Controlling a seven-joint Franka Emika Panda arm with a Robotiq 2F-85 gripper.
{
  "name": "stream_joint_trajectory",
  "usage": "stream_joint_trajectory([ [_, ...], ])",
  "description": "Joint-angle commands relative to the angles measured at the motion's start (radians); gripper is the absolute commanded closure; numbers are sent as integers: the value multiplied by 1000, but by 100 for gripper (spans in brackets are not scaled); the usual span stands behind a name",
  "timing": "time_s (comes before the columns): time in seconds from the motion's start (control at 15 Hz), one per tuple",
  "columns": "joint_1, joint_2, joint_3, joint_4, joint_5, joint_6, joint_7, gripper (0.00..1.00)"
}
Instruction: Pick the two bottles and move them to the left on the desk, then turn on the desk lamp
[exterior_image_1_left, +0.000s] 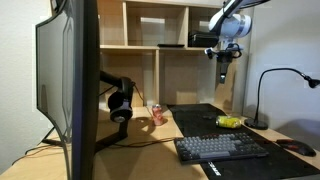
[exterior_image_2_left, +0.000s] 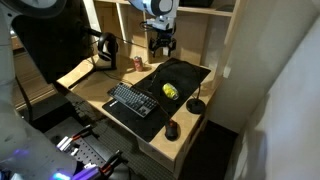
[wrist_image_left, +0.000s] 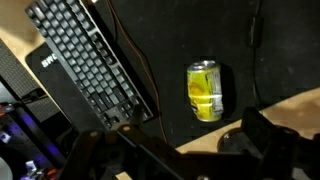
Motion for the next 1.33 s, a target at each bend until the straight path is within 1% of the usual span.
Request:
stream_joint_trajectory([
  [0.0,11,63,-60,-41,-127,104,82,0],
  [0.13,-5,105,-69,-62,-135,126,112,0],
  [0.27,-19,145,-67,-74,-107,146,122,0],
  [0.33,-29,165,-62,-62,-90,114,115,0],
  [0.4,-18,154,-67,-49,-113,106,109,0],
  [0.6,-22,184,-68,-49,-107,106,110,0],
  [0.73,-57,184,-25,-58,-64,100,-16,0],
  [0.87,-67,198,-11,-58,-28,98,-86,0],
  [1.07,-61,216,-14,-59,-4,112,-138,0],
  [1.27,-39,233,-36,-67,-31,146,-133,0],
])
